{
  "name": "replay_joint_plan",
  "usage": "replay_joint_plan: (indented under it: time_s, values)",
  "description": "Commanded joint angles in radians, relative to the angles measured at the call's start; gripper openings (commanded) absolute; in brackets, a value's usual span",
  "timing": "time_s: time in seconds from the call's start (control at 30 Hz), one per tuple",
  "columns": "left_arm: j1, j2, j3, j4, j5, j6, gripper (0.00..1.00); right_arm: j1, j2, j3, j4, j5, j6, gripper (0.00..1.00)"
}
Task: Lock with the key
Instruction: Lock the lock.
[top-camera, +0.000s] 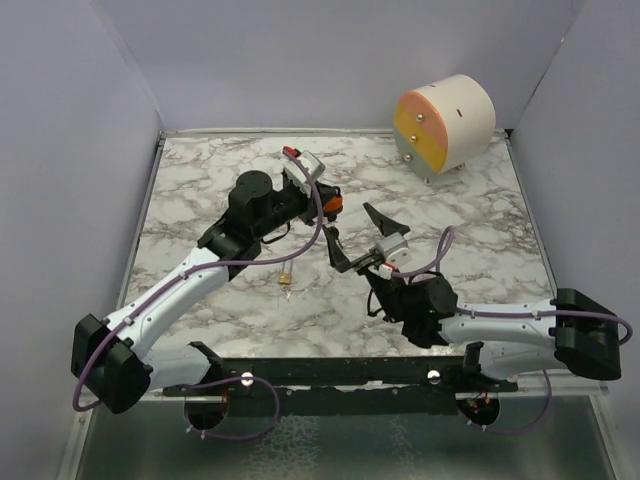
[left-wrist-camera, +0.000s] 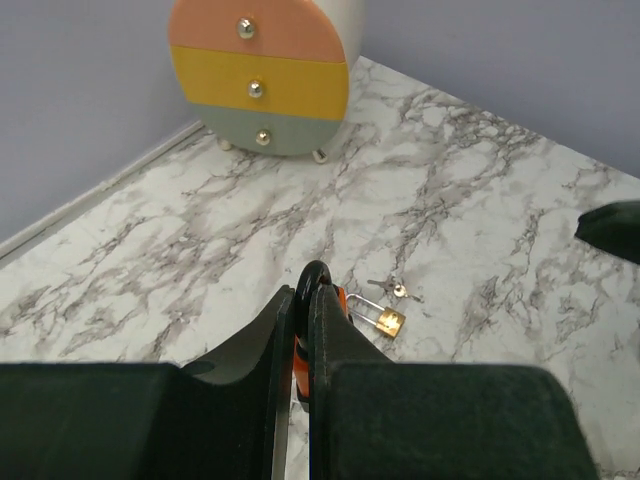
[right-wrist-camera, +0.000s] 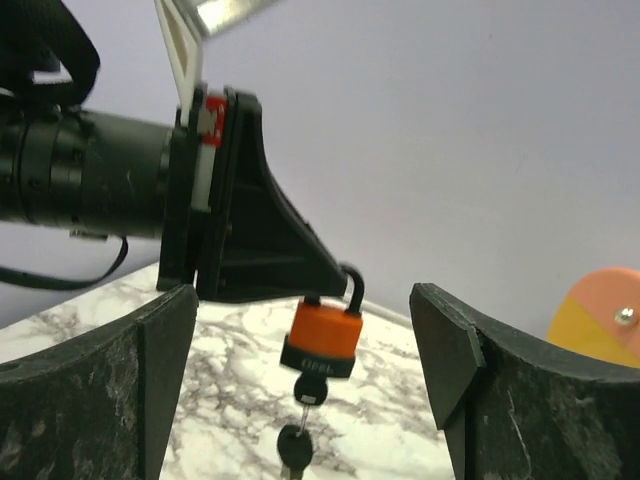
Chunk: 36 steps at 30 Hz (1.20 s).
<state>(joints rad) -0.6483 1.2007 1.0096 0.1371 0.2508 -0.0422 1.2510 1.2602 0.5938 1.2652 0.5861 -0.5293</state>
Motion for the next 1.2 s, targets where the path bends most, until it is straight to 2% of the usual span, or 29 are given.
replay_joint_plan:
  time_s: [0.0, 0.07, 0.13, 0.2, 0.33, 0.43, 0.53, 0.7, 0.8, 0.93, 1.17]
  values:
    - [-0.002, -0.034, 0.091, 0.018, -0.055, 0.054, 0.0, 0.0, -0.059, -0.033, -0.189, 0.096, 0.148, 0.81]
    - [-0.002, -0.042, 0.1, 0.009, -0.054, 0.061, 0.0, -0.03, -0.092, -0.053, -0.25, 0.118, 0.2, 0.74]
    - [-0.002, -0.052, 0.098, 0.008, -0.048, 0.063, 0.0, -0.106, -0.156, -0.066, -0.403, 0.053, 0.344, 0.71]
    - [-0.002, -0.057, 0.099, 0.004, -0.033, 0.062, 0.0, -0.242, -0.237, -0.079, -0.557, -0.12, 0.522, 0.67]
    - [-0.001, -0.065, 0.102, -0.008, 0.005, 0.062, 0.0, -0.55, -0.325, -0.101, -0.674, -0.44, 0.725, 0.6]
    - [-0.001, -0.07, 0.097, -0.011, 0.023, 0.061, 0.0, -0.701, -0.311, -0.085, -0.7, -0.651, 0.784, 0.59]
    - [0.001, -0.077, 0.084, 0.001, 0.047, 0.042, 0.0, -0.812, -0.228, -0.067, -0.649, -0.872, 0.857, 0.59]
    - [0.001, -0.106, 0.053, 0.015, 0.088, 0.02, 0.0, -0.826, -0.125, -0.072, -0.47, -1.126, 0.889, 0.59]
    - [0.001, -0.13, 0.025, 0.052, 0.134, -0.001, 0.0, -0.827, -0.106, -0.098, -0.382, -1.229, 0.874, 0.51]
    - [0.001, -0.142, -0.001, 0.115, 0.235, -0.038, 0.0, -0.826, -0.121, -0.139, -0.271, -1.325, 0.881, 0.47]
    - [0.001, -0.15, -0.018, 0.174, 0.326, -0.058, 0.0, -0.826, -0.138, -0.151, -0.167, -1.439, 0.929, 0.49]
